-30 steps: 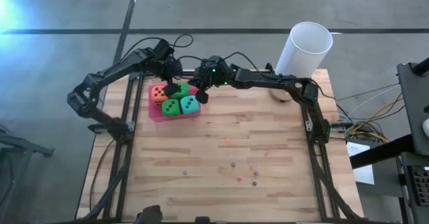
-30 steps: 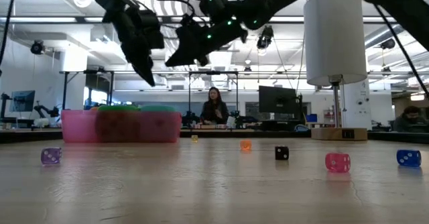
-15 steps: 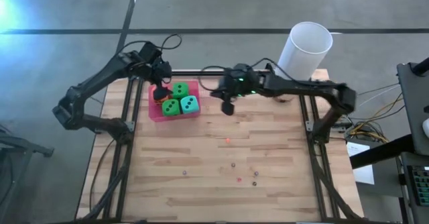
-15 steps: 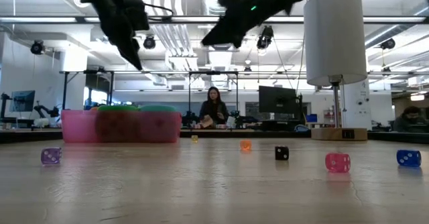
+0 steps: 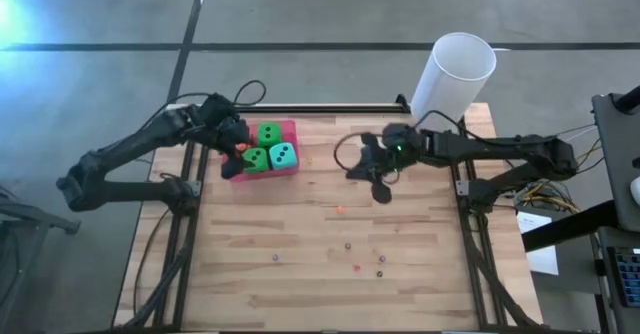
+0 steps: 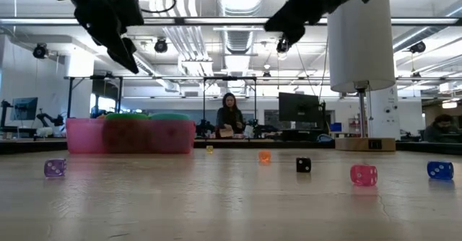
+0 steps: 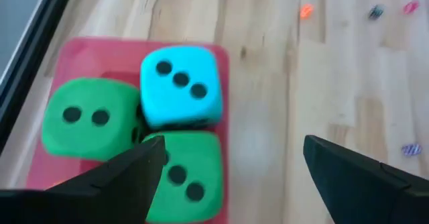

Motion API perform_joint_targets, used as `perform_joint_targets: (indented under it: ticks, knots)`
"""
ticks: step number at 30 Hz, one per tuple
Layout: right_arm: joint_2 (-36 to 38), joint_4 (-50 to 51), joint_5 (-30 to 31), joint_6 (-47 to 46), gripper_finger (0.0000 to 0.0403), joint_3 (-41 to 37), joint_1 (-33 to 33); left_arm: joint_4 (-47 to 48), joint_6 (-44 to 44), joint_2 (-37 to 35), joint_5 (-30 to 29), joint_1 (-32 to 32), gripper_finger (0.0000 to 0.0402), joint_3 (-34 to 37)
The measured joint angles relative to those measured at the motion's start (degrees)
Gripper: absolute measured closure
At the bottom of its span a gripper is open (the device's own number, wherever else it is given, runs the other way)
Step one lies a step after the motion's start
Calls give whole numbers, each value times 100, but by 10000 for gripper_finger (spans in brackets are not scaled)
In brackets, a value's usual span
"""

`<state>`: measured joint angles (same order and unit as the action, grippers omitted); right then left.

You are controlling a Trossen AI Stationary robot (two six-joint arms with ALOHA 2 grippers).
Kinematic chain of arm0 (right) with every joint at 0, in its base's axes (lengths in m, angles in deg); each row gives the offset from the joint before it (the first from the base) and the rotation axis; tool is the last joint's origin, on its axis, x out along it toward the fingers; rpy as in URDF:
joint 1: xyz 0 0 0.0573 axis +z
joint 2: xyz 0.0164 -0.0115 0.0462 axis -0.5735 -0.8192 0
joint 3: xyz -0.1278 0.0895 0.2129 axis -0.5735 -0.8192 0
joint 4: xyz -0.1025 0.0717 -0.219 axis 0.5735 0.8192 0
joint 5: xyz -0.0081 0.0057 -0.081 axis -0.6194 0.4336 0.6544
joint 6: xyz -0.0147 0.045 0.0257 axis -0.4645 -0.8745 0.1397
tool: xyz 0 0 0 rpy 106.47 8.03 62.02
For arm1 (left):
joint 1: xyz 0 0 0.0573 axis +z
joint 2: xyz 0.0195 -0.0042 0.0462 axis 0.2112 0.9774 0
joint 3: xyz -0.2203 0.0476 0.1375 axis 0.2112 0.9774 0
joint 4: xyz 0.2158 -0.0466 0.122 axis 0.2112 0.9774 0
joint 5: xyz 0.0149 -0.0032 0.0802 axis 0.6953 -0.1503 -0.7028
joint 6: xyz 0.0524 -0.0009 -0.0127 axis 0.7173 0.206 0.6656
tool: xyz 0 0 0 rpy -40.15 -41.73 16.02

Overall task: Pick & Place Dice
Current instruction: Put the small orange dice into the red bin

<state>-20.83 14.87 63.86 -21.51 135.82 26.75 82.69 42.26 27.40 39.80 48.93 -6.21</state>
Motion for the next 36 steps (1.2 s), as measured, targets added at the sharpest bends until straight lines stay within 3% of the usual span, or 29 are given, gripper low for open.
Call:
perform_joint_targets:
  ticks: [8,19,30,36]
  knots:
    - [118,-47,7,-295,376,-301,445,-377,-699,-299,0,-546,50,65]
    - [-270,-233,4,-753,371,-299,534,-428,-1027,-324,-5,-612,50,63]
    - [-393,-272,46,-730,302,-289,529,-430,-1088,-322,-4,-848,54,63]
    - [-823,-220,62,-340,269,-288,526,-430,-1135,-322,-5,-942,55,63]
